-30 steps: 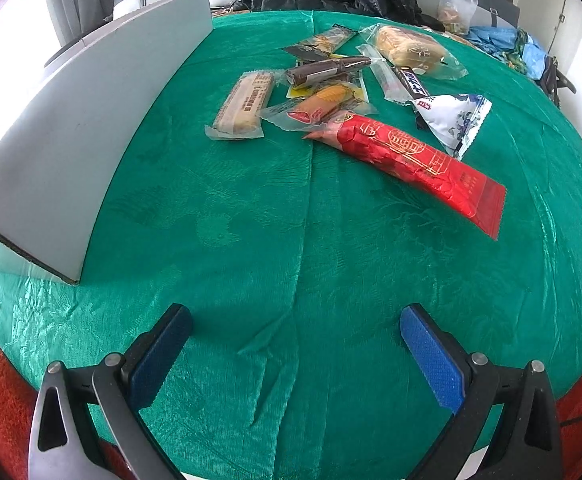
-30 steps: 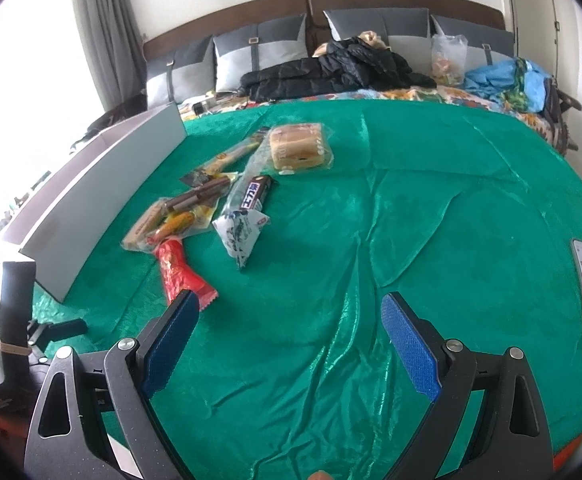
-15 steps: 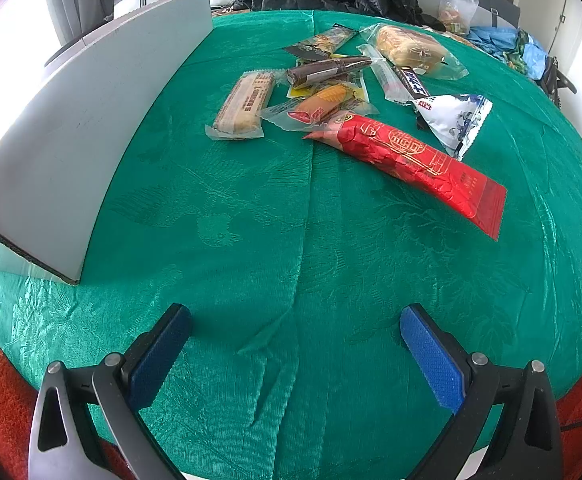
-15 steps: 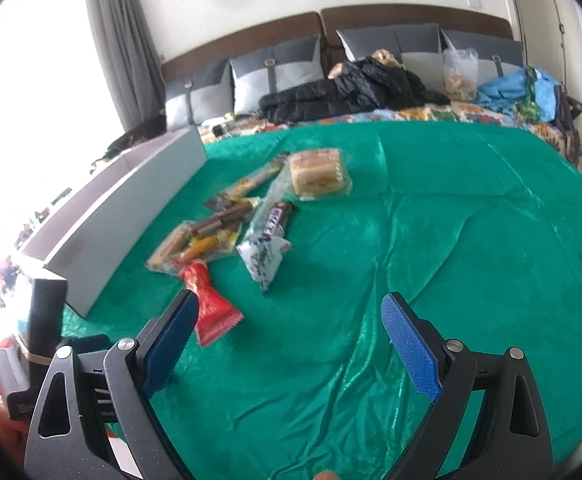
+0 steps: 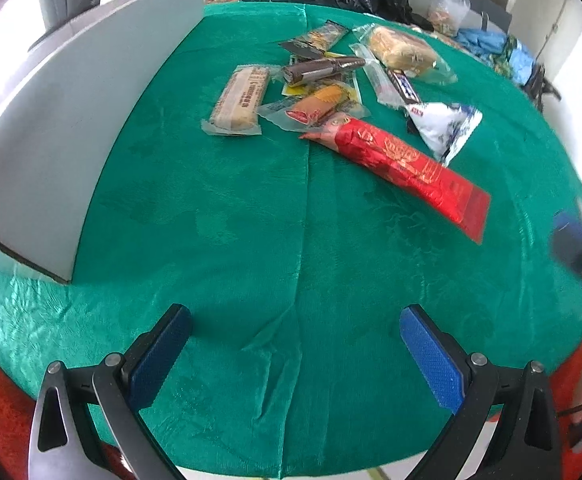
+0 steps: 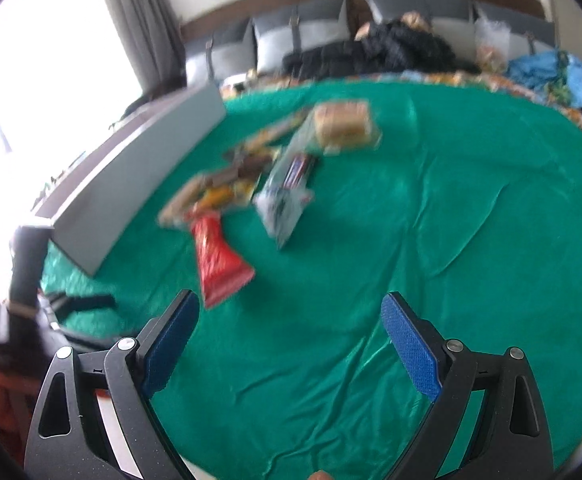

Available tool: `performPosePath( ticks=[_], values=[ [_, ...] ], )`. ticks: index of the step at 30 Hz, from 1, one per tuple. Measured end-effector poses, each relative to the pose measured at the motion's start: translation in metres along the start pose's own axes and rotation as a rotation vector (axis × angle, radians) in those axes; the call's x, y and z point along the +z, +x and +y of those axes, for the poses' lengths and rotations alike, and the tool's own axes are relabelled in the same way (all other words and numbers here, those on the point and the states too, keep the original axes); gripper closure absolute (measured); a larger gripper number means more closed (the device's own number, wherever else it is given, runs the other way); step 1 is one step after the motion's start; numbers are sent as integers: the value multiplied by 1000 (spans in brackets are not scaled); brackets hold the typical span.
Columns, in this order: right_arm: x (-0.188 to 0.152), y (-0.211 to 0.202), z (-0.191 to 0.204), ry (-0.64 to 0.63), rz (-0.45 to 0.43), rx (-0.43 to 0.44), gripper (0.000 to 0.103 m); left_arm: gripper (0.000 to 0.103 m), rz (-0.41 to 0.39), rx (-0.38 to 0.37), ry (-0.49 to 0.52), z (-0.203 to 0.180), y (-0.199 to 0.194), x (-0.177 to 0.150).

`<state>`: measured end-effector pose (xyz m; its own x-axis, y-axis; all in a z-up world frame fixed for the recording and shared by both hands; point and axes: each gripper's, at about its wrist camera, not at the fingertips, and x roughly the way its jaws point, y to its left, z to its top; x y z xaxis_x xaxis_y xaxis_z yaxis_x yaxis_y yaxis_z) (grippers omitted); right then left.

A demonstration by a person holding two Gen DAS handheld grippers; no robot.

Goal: Organize snacks
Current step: 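Grasp the red wrapped snack with the right tool while the left tool grasps the cream wafer bar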

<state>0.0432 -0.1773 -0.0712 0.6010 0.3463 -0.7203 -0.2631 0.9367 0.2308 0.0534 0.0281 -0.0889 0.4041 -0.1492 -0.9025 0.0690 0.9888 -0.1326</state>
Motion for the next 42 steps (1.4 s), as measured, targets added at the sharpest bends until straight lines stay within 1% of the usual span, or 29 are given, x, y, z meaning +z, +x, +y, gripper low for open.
performPosePath(
  ticks=[2,4,6,8,12,14,16,19,20,21,22,23,24,26,32,34,35,39,42],
  values=[
    [3,8,7,-21,36,16,8,0,-5,-15,-12,4,-5,0],
    [15,18,20,-76,69,35,8,0,-15,-24,-9,7,-12,0],
    [29,32,38,-158,112,57,9,0,-30,-25,0,9,-20,-1],
    [40,51,57,-241,175,74,9,0,-45,-28,5,11,-29,-3],
    [50,92,91,-380,287,62,11,0,-78,-23,-6,20,-44,-2],
    [51,107,98,-403,329,55,12,0,-88,-6,1,22,-47,-3],
    [52,122,100,-393,377,54,12,0,-95,5,11,22,-48,-4],
    [48,130,99,-408,408,32,14,0,-102,11,13,22,-48,-4],
    [47,130,99,-425,402,19,22,0,-104,11,11,23,-48,-5],
    [45,128,101,-451,392,-6,26,0,-106,12,8,23,-48,-4],
    [44,125,101,-456,383,1,43,0,-107,12,6,23,-47,-5],
    [45,120,98,-449,371,2,75,0,-106,12,3,23,-47,-5],
    [43,117,98,-446,362,-7,83,0,-107,11,2,22,-46,-5],
    [39,111,95,-424,363,-8,83,0,-110,8,1,20,-44,-4],
    [15,70,69,-355,352,-4,84,0,-105,-8,-6,11,-33,3],
    [10,55,52,-288,325,-7,84,0,-88,-11,-10,6,-24,9],
    [8,48,39,-227,304,-5,84,0,-82,-9,-10,4,-21,12],
    [18,41,8,-96,244,-26,84,0,-85,8,3,-7,-13,24],
    [30,35,-12,-76,181,-81,84,0,-91,23,4,-11,-8,33]
  ],
)
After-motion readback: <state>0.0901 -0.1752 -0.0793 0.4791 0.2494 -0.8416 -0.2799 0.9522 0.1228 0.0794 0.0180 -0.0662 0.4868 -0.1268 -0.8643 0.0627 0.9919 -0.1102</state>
